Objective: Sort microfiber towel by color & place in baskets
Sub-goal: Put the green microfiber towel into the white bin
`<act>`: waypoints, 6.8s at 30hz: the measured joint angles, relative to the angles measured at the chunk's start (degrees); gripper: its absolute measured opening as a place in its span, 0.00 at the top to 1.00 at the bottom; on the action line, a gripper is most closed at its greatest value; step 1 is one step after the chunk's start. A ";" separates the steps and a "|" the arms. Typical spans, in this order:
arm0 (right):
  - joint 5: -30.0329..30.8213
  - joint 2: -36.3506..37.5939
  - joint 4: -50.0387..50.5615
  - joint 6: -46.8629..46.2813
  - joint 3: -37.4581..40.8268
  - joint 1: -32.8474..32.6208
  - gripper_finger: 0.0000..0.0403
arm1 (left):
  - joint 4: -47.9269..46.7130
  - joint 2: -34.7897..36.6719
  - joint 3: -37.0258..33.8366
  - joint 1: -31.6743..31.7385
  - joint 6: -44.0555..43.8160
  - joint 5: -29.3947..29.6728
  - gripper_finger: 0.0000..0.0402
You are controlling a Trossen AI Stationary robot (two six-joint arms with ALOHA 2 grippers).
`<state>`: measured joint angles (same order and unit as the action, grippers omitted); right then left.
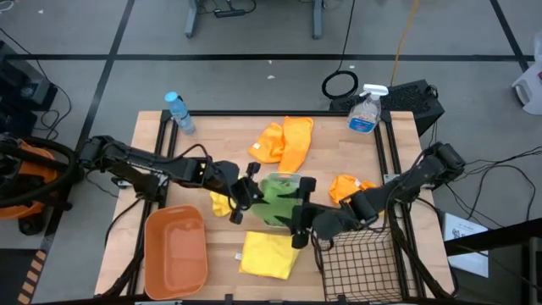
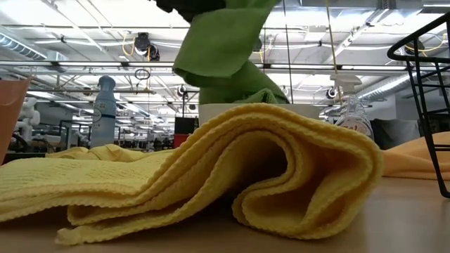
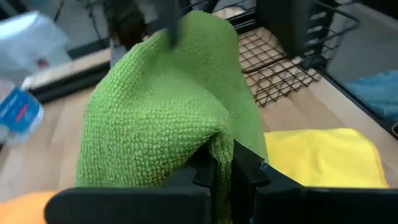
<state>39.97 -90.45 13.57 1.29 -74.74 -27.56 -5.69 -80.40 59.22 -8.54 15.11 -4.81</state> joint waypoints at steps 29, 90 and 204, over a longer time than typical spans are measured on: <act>-37.38 -2.33 6.39 -1.68 -0.07 17.51 0.42 | -0.66 -0.13 0.00 -0.72 2.23 -0.72 0.94; -20.88 -15.19 22.35 -28.34 0.02 14.24 0.97 | -0.14 -0.09 -10.05 -7.56 -22.18 24.84 0.29; -34.18 -17.98 27.29 -13.91 -5.33 20.34 0.94 | -8.75 -0.50 -9.97 -6.88 -22.23 21.06 0.79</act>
<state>5.79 -108.44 40.86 -12.61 -80.07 -7.21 -14.44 -80.90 49.25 -15.42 -7.11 16.25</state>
